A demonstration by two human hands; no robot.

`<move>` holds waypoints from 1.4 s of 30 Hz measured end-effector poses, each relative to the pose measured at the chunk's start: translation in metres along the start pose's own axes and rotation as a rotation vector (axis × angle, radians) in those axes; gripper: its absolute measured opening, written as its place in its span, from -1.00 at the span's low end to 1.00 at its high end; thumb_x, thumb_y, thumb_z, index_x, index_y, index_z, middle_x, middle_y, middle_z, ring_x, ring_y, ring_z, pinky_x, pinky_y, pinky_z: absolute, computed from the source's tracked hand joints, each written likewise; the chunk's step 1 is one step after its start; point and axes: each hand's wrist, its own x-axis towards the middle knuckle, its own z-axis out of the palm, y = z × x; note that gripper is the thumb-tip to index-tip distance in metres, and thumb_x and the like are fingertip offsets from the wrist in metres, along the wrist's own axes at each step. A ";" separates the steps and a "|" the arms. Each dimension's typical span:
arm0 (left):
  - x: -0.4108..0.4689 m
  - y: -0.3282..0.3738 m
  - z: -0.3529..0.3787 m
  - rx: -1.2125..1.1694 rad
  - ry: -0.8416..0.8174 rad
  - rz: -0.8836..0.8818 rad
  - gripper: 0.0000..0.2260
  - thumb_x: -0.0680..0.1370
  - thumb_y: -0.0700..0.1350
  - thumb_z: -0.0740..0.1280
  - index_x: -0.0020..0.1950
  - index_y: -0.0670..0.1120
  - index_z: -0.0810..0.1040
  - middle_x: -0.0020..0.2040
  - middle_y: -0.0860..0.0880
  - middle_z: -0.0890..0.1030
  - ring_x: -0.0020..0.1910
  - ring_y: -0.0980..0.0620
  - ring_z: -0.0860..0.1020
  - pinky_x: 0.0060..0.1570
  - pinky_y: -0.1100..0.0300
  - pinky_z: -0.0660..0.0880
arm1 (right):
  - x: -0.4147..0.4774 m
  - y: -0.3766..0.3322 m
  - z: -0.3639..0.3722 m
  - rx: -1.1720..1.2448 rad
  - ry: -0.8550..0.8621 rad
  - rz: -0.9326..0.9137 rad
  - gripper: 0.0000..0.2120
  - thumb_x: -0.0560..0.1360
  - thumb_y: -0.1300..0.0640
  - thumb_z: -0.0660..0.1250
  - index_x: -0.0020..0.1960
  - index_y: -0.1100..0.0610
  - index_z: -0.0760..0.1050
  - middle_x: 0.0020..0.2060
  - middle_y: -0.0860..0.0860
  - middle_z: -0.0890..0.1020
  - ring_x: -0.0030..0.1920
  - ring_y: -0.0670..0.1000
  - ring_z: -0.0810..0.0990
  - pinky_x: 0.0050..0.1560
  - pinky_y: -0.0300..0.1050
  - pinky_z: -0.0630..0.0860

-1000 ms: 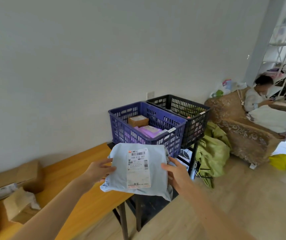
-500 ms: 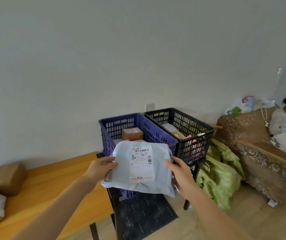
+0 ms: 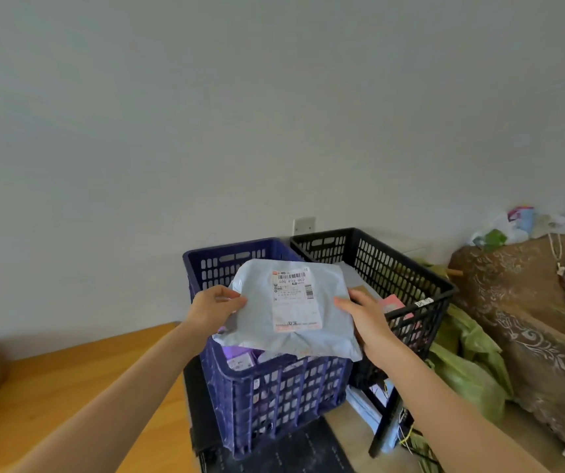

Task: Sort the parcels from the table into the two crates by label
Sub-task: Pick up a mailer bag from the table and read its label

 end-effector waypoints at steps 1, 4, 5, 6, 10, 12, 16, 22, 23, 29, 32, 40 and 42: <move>0.014 0.000 0.002 -0.001 -0.003 -0.006 -0.86 0.51 -0.12 0.43 -0.03 -0.18 0.58 -0.06 -0.11 0.61 -0.17 -0.05 0.56 -0.23 0.10 0.57 | 0.013 -0.002 0.003 -0.027 -0.010 -0.001 -0.75 0.52 0.19 0.36 0.18 0.15 0.50 0.00 0.05 0.59 -0.01 0.04 0.60 -0.02 -0.02 0.55; 0.053 -0.001 0.008 0.023 0.010 -0.018 -0.89 0.50 -0.17 0.43 -0.09 -0.19 0.57 -0.08 -0.12 0.60 -0.17 -0.05 0.55 -0.12 0.05 0.56 | 0.052 -0.006 0.013 -0.113 -0.037 -0.007 -0.79 0.55 0.18 0.31 0.19 0.08 0.48 0.03 0.02 0.58 -0.05 -0.02 0.57 -0.18 -0.15 0.48; 0.064 -0.001 0.010 0.041 0.019 -0.015 -0.91 0.50 -0.18 0.43 -0.11 -0.18 0.56 -0.10 -0.11 0.59 -0.19 -0.03 0.54 -0.14 0.09 0.55 | 0.065 -0.006 0.016 -0.159 -0.048 -0.008 -0.78 0.56 0.16 0.30 0.20 0.07 0.48 0.05 0.03 0.58 -0.05 -0.02 0.57 -0.21 -0.17 0.46; 0.075 -0.002 0.011 0.058 0.028 -0.010 -0.92 0.51 -0.19 0.42 -0.13 -0.17 0.56 -0.12 -0.10 0.59 -0.21 -0.01 0.52 -0.18 0.15 0.53 | 0.077 -0.005 0.021 -0.198 -0.064 -0.007 -0.78 0.57 0.16 0.29 0.21 0.07 0.48 0.05 0.03 0.59 -0.04 -0.02 0.57 -0.21 -0.18 0.47; 0.112 -0.010 0.017 0.105 0.062 -0.021 -0.93 0.50 -0.22 0.42 -0.15 -0.17 0.56 -0.16 -0.07 0.57 -0.23 0.00 0.52 -0.23 0.19 0.52 | 0.122 0.008 0.036 -0.246 -0.074 0.033 -0.78 0.55 0.18 0.31 0.19 0.09 0.49 0.10 0.07 0.61 0.07 0.05 0.60 0.11 0.03 0.57; 0.128 -0.018 0.021 0.137 0.070 -0.054 -0.93 0.50 -0.22 0.42 -0.14 -0.19 0.56 -0.19 -0.06 0.57 -0.24 0.00 0.51 -0.23 0.19 0.51 | 0.143 0.017 0.042 -0.293 -0.102 0.061 -0.81 0.54 0.18 0.31 0.15 0.05 0.48 0.07 0.05 0.61 0.04 0.03 0.60 0.09 0.01 0.57; 0.157 -0.041 0.036 0.246 0.066 -0.120 -0.89 0.49 -0.23 0.39 -0.20 -0.11 0.50 -0.21 -0.06 0.56 -0.19 -0.03 0.53 -0.15 0.11 0.53 | 0.180 0.032 0.054 -0.360 -0.208 0.130 -0.74 0.54 0.17 0.33 0.20 0.03 0.39 -0.06 -0.08 0.55 -0.10 -0.11 0.55 -0.24 -0.23 0.46; 0.174 -0.077 0.065 0.367 -0.014 -0.279 -0.68 0.47 -0.27 0.38 0.09 -0.12 0.29 -0.06 -0.06 0.44 0.00 -0.12 0.53 0.04 -0.05 0.56 | 0.224 0.071 0.073 -0.536 -0.340 0.228 -0.62 0.49 0.25 0.36 0.27 0.17 0.36 0.04 -0.01 0.53 0.03 -0.01 0.52 -0.10 -0.20 0.47; 0.176 -0.081 0.071 0.376 -0.025 -0.305 -0.65 0.47 -0.28 0.37 0.11 -0.11 0.26 -0.05 -0.06 0.42 0.03 -0.13 0.52 0.05 -0.06 0.56 | 0.230 0.075 0.075 -0.550 -0.358 0.234 -0.67 0.50 0.29 0.34 0.23 0.17 0.37 0.00 -0.01 0.52 0.03 -0.02 0.50 -0.07 -0.21 0.46; 0.192 -0.099 0.095 0.363 -0.057 -0.356 -0.30 0.47 -0.33 0.36 0.48 -0.01 0.09 0.03 -0.06 0.48 -0.19 0.02 0.53 -0.44 0.30 0.47 | 0.267 0.118 0.085 -0.611 -0.439 0.241 -0.50 0.40 0.24 0.41 0.28 0.23 0.33 0.11 0.07 0.58 0.20 0.07 0.55 0.24 0.01 0.50; 0.197 -0.106 0.101 0.385 -0.062 -0.357 -0.24 0.46 -0.28 0.41 0.52 0.03 0.08 0.23 -0.15 0.46 -0.11 -0.01 0.56 -0.47 0.33 0.44 | 0.279 0.133 0.088 -0.617 -0.463 0.234 -0.37 0.42 0.25 0.40 0.41 0.20 0.20 0.23 0.09 0.52 0.24 0.07 0.52 0.24 0.01 0.49; 0.207 -0.120 0.115 0.537 -0.045 -0.324 -0.29 0.46 -0.11 0.45 0.51 0.06 0.16 0.33 -0.11 0.38 0.21 -0.09 0.48 0.12 0.08 0.55 | 0.284 0.141 0.094 -0.733 -0.436 0.116 -0.31 0.53 0.18 0.32 0.54 0.14 0.04 0.41 0.14 0.31 0.38 0.14 0.37 0.36 0.05 0.38; 0.207 -0.123 0.117 0.544 -0.042 -0.323 -0.31 0.47 -0.09 0.45 0.51 0.06 0.17 0.34 -0.10 0.36 0.23 -0.10 0.46 0.18 0.02 0.52 | 0.282 0.146 0.095 -0.834 -0.488 0.052 -0.31 0.58 0.10 0.26 0.57 0.10 -0.06 0.52 0.14 0.07 0.51 0.16 0.12 0.48 0.09 0.18</move>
